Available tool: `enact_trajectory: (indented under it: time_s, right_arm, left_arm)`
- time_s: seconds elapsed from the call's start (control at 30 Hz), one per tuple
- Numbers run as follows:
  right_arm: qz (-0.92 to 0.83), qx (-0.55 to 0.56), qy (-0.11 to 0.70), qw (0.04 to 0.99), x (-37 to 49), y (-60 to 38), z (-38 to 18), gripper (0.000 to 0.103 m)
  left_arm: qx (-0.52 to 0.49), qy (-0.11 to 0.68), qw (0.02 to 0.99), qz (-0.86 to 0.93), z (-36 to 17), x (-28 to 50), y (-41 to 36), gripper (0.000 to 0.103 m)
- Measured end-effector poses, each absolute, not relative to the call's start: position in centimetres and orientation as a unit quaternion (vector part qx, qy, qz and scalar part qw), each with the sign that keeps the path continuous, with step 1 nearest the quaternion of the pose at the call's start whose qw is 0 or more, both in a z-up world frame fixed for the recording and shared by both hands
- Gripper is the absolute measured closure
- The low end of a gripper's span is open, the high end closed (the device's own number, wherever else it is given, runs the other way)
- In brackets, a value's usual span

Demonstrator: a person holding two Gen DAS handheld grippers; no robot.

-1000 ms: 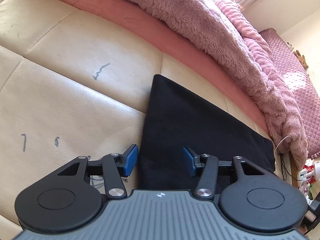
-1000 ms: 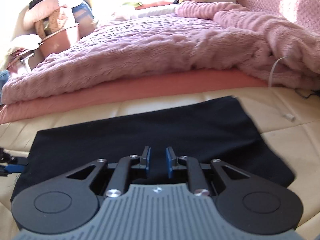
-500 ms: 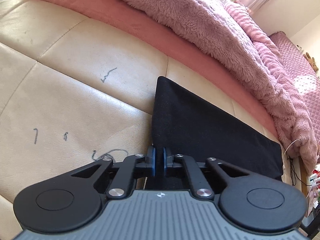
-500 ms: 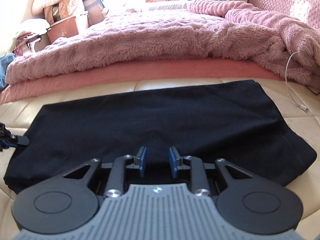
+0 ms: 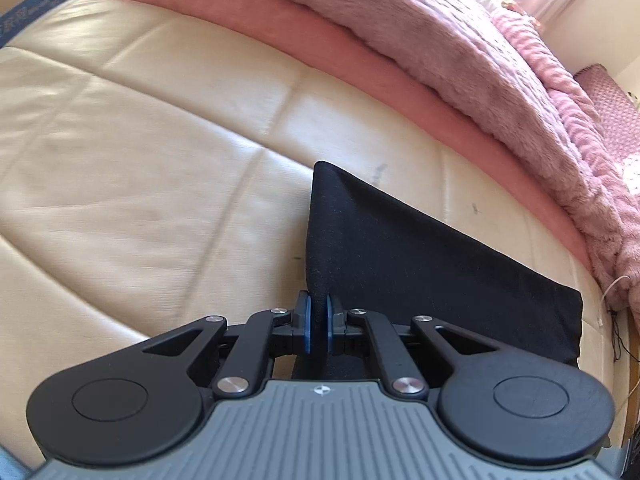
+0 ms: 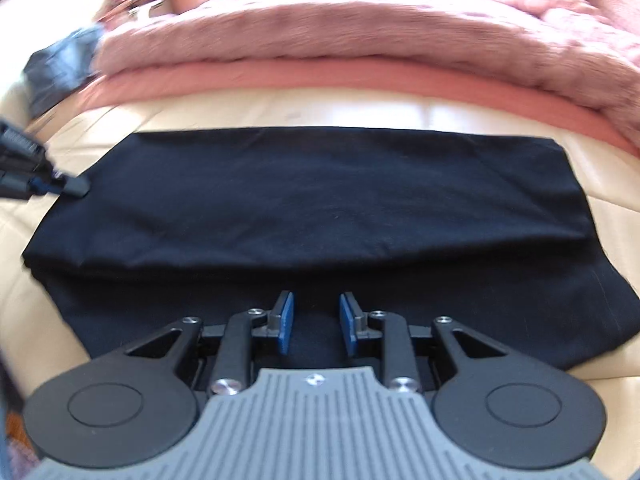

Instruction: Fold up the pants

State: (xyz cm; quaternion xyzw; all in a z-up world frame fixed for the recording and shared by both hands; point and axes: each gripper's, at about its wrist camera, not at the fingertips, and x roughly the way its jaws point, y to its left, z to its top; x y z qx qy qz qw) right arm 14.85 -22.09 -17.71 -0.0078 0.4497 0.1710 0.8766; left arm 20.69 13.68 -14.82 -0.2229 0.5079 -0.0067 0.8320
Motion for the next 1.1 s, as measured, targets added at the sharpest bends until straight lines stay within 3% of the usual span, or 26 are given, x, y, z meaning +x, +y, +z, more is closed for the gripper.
enact_trajectory:
  time_s: [0.4, 0.6, 0.67, 0.77, 0.97, 1.03, 1.1]
  right_arm:
    - [0.193, -0.027, 0.423, 0.885, 17.2, -19.6, -14.8, 0.085]
    - [0.204, -0.038, 0.422, 0.882, 20.1, -18.9, -14.7, 0.085]
    - [0.206, -0.039, 0.424, 0.881, 20.9, -18.5, -15.0, 0.085]
    - [0.21, -0.041, 0.424, 0.88, 22.1, -18.6, -15.5, 0.085]
    - [0.204, -0.049, 0.423, 0.882, 25.6, -16.6, -16.7, 0.085]
    - [0.204, -0.051, 0.421, 0.883, 26.8, -15.9, -17.0, 0.088]
    - [0.198, -0.056, 0.419, 0.884, 27.7, -15.3, -17.5, 0.098]
  left_arm:
    - [-0.25, 0.509, 0.824, 0.0, -16.1, 20.1, 17.3, 0.094]
    - [-0.334, 0.507, 0.795, -0.021, -18.4, 20.1, 20.5, 0.081]
    - [-0.354, 0.508, 0.784, -0.041, -19.3, 20.4, 21.2, 0.063]
    - [-0.36, 0.511, 0.777, -0.078, -20.1, 20.6, 21.6, 0.054]
    - [-0.348, 0.529, 0.763, -0.131, -20.4, 20.9, 21.2, 0.054]
    - [-0.345, 0.529, 0.765, -0.131, -20.2, 20.8, 20.9, 0.055]
    - [-0.351, 0.527, 0.764, -0.127, -20.2, 20.8, 21.0, 0.063]
